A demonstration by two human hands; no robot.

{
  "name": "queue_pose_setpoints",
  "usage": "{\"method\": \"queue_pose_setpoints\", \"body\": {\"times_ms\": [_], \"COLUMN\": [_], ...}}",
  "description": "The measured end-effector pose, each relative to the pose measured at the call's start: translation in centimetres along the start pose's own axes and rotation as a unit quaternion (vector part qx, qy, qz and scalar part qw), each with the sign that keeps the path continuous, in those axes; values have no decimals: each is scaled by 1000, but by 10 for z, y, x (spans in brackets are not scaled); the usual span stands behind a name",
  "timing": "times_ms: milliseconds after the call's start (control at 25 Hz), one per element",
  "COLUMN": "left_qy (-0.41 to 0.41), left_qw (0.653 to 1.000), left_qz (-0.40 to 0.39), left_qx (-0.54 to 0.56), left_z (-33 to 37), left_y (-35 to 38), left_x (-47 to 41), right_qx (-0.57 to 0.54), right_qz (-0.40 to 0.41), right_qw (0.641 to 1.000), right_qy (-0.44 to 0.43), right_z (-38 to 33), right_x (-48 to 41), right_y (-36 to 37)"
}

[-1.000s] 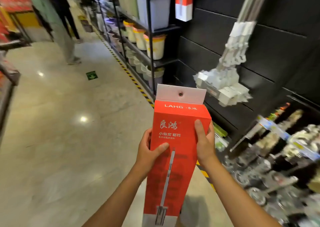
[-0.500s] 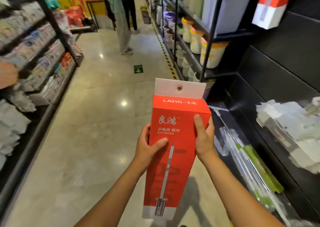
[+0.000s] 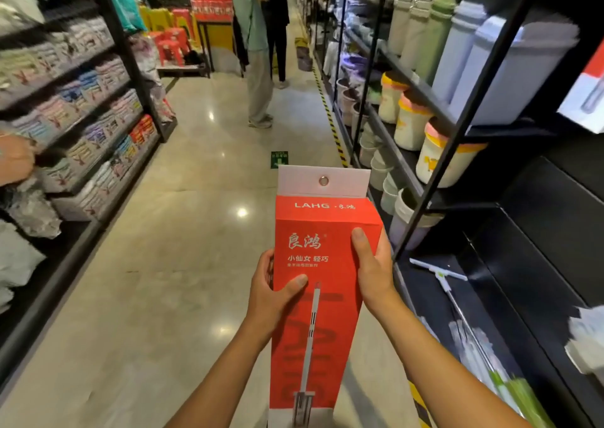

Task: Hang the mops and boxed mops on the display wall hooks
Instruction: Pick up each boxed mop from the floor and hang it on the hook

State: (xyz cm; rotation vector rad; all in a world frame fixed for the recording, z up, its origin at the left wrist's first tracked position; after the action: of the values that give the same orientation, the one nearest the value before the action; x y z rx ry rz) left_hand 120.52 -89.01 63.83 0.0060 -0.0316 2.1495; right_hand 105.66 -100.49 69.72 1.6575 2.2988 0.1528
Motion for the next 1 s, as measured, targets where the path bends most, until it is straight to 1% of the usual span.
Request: {"method": "queue_pose_setpoints", "body": {"times_ms": [120, 240, 320, 480, 680, 840, 1000], "left_qy": [7, 10, 8, 13, 24, 42, 48], "left_qw": [999, 994, 989, 978, 966, 951, 927], "left_qz": [-52, -110, -148, -207, -257, -301, -363], "left_qx": [2, -6, -6, 6, 29, 50, 83], "left_z": [3, 11, 10, 13, 34, 59, 89], "left_y": [18, 56, 94, 179, 283, 361, 444], "left_x": [-75, -132, -172, -237, -306, -347, -391], "right_qx": [18, 25, 28, 36, 49, 75, 109], "right_qz": [54, 121, 164, 221, 273, 306, 341], "right_qw": [998, 992, 985, 972, 955, 937, 913], "right_qy": [-7, -24, -46, -76, -109, -150, -196], "right_z": [7, 11, 16, 14, -20, -60, -103], "right_x": [-59, -104, -136, -199, -272, -312, -356], "right_y": [-6, -35, -66, -128, -197, -243, -288]}}
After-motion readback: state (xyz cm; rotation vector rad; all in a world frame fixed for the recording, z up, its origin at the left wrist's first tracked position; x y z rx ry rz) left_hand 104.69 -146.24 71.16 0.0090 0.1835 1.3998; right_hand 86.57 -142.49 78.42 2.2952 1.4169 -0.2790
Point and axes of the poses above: each hand's wrist, its own x-axis away from the middle knuckle, its own y-axis out of the palm, z = x × y, the point moved 2 cm from there along -x, towards the middle knuckle, and after that the axes turned 6 degrees about -x, right-handed, at the moved point
